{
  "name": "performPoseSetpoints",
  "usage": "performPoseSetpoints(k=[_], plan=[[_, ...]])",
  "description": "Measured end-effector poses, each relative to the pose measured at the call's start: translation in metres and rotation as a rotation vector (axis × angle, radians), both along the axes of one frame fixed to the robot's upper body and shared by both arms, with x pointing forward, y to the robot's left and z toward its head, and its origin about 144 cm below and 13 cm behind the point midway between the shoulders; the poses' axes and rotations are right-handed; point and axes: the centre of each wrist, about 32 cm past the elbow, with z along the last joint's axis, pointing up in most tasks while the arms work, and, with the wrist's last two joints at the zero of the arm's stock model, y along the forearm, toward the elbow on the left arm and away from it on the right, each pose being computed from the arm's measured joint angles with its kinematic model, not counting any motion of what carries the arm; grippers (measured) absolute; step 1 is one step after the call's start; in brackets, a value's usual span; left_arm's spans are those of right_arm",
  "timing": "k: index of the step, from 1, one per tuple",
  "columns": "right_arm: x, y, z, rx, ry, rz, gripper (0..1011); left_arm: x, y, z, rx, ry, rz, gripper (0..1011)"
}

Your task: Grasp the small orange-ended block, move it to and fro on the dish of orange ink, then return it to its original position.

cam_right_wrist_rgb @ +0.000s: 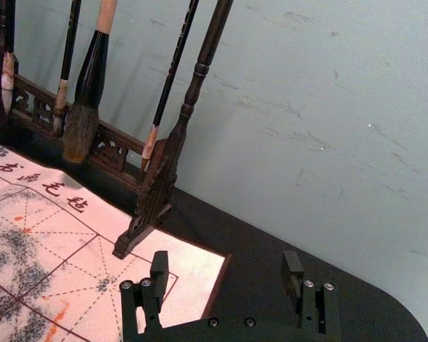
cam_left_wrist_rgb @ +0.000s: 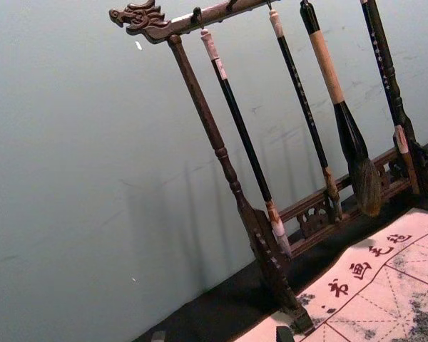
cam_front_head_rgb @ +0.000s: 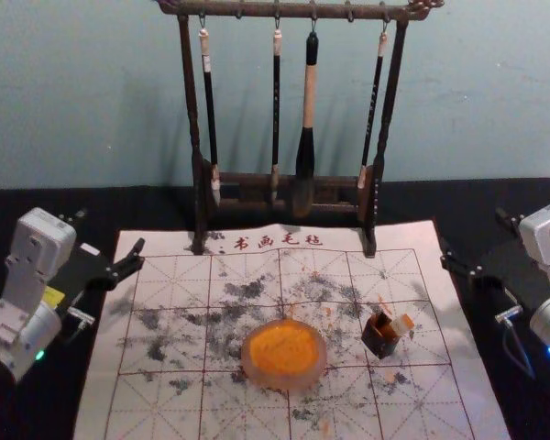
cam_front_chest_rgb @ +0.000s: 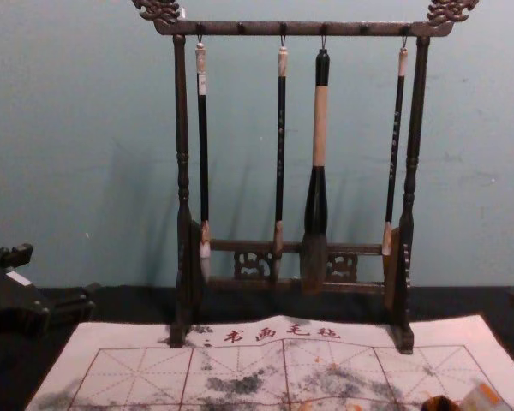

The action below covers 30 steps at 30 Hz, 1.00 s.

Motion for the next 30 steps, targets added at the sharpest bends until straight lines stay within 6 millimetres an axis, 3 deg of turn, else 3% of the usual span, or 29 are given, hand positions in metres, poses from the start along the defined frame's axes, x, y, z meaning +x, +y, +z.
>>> performPoseSetpoints(k=[30], plan=[[0.0,0.0,0.0,0.0,0.0,0.0,1003,0.0,0.0,0.0,0.0,0.0,0.0,1001]])
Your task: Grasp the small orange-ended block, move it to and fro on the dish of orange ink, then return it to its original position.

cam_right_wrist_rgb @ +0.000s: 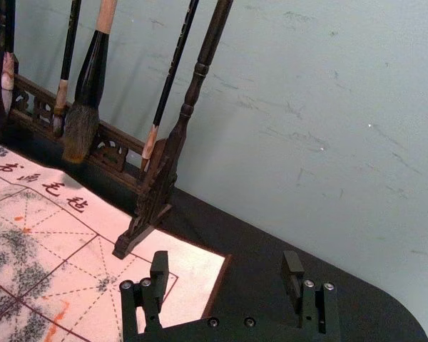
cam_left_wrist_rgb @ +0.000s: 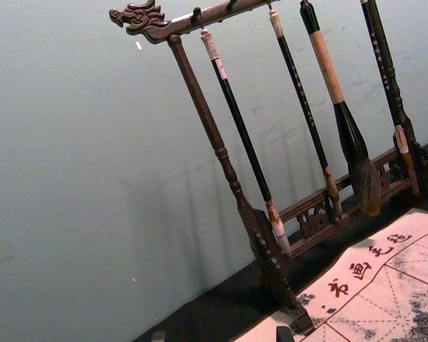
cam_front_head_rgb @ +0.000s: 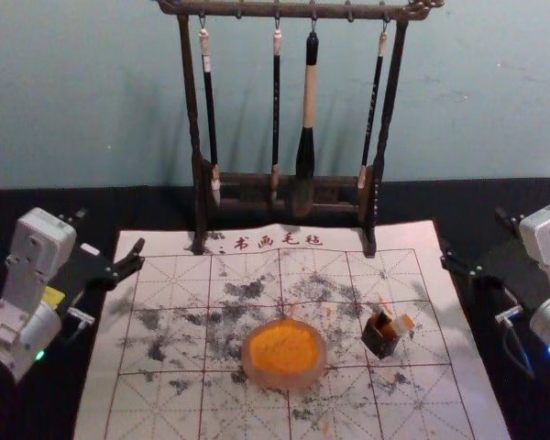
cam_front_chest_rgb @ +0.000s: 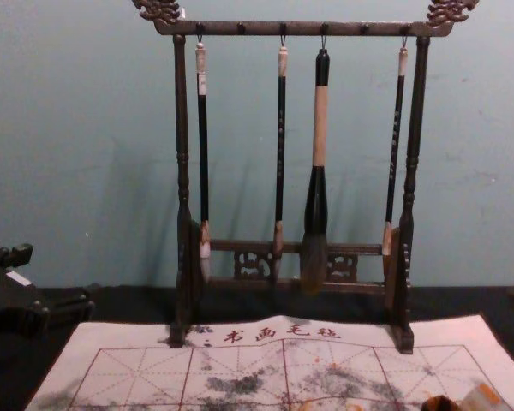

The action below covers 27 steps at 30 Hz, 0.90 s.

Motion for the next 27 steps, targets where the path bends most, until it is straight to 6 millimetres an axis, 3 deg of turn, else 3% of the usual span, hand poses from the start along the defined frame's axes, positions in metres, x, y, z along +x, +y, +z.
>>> performPoseSetpoints(k=[27], plan=[[0.0015,-0.0024,-0.0001,0.003,-0.012,0.008,1002,0.0,0.0,0.0,0.0,0.0,0.0,1001]])
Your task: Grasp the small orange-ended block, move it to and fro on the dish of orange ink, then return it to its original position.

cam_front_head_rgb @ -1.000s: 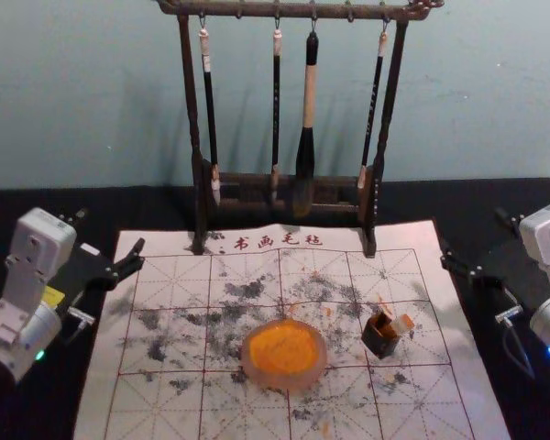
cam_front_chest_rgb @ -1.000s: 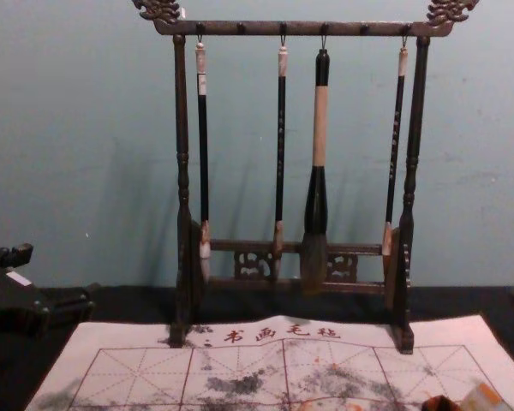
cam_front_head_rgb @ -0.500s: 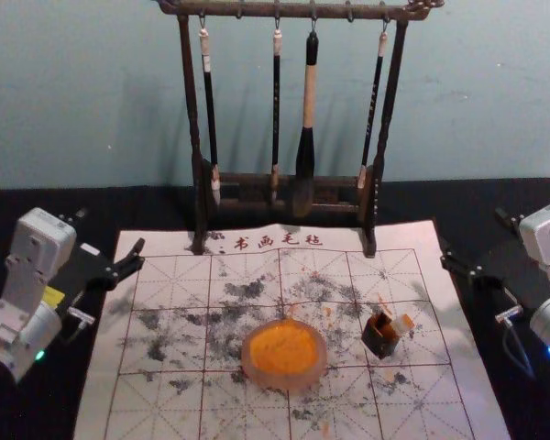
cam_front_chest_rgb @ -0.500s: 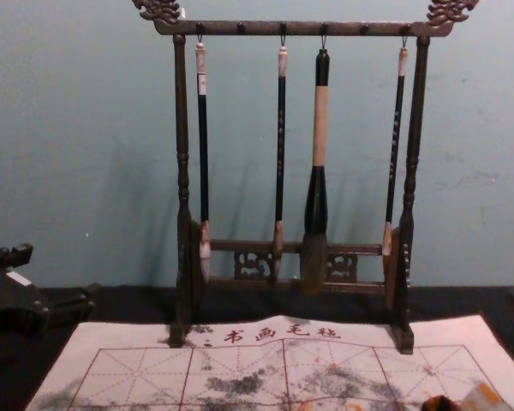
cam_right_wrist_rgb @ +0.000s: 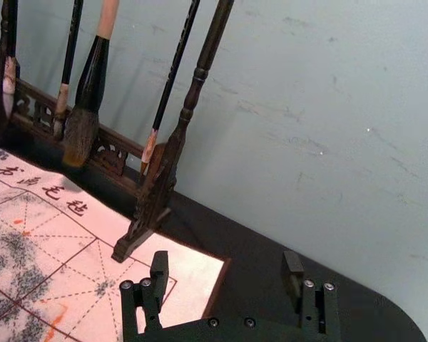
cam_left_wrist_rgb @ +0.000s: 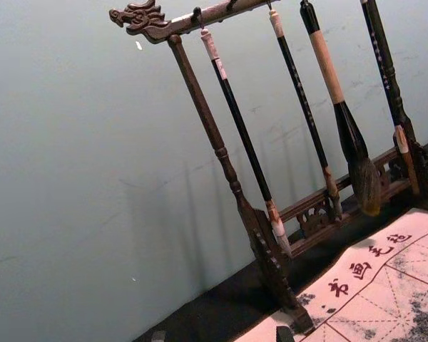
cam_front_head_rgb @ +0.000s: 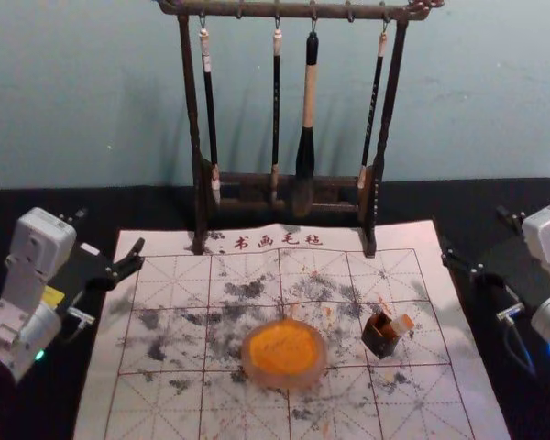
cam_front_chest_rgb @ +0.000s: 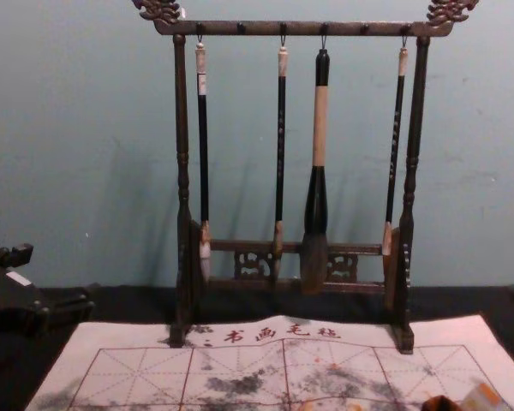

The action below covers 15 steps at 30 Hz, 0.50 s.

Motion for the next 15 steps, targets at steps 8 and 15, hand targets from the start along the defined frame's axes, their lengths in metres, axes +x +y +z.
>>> performPoseSetpoints(k=[8,15], plan=[[-0.001,-0.008,0.005,0.035,-0.001,0.029,1002,0.0,0.0,0.0,0.0,0.0,0.0,1001],[-0.013,-0.013,0.009,0.062,0.011,0.063,1003,0.0,0.0,0.0,0.0,0.0,0.0,1001]])
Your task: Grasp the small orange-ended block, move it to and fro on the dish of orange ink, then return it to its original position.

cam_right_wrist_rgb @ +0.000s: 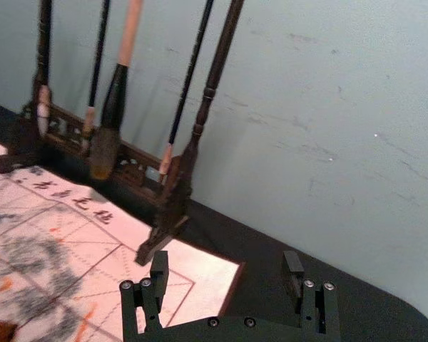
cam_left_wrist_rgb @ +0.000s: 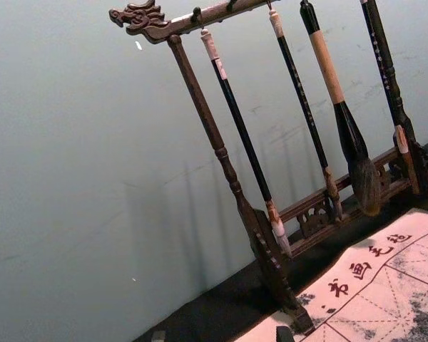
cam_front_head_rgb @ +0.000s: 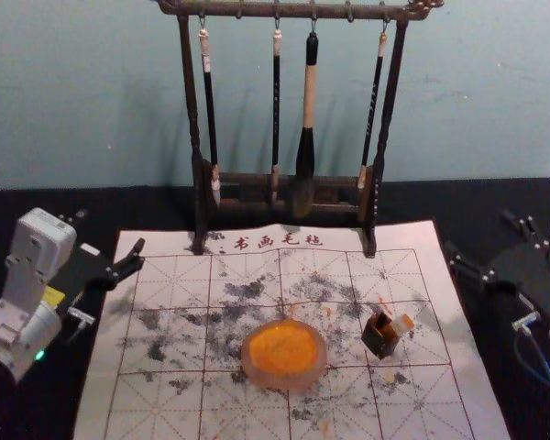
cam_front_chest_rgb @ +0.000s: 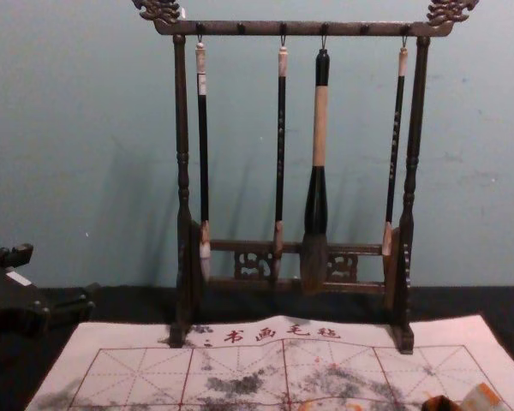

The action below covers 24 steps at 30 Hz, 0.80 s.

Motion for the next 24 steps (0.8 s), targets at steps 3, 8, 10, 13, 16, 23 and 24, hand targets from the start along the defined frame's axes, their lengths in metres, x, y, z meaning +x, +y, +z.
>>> performPoseSetpoints(k=[3,8,10,13,16,23,24], plan=[[-0.013,-0.001,0.0,0.011,0.006,0.031,1003,0.0,0.0,0.0,0.0,0.0,0.0,1001],[-0.029,0.003,0.0,0.031,0.01,0.084,1002,0.0,0.0,0.0,0.0,0.0,0.0,1002],[-0.037,0.006,-0.002,0.053,0.016,0.12,1002,0.0,0.0,0.0,0.0,0.0,0.0,1001],[-0.046,0.011,-0.005,0.087,0.036,0.165,1002,0.0,0.0,0.0,0.0,0.0,0.0,1001],[-0.051,0.016,-0.008,0.112,0.06,0.199,1002,0.0,0.0,0.0,0.0,0.0,0.0,1002],[-0.054,0.026,-0.017,0.147,0.107,0.26,1002,0.0,0.0,0.0,0.0,0.0,0.0,1001],[-0.054,0.027,-0.02,0.153,0.116,0.266,1002,0.0,0.0,0.0,0.0,0.0,0.0,1001]])
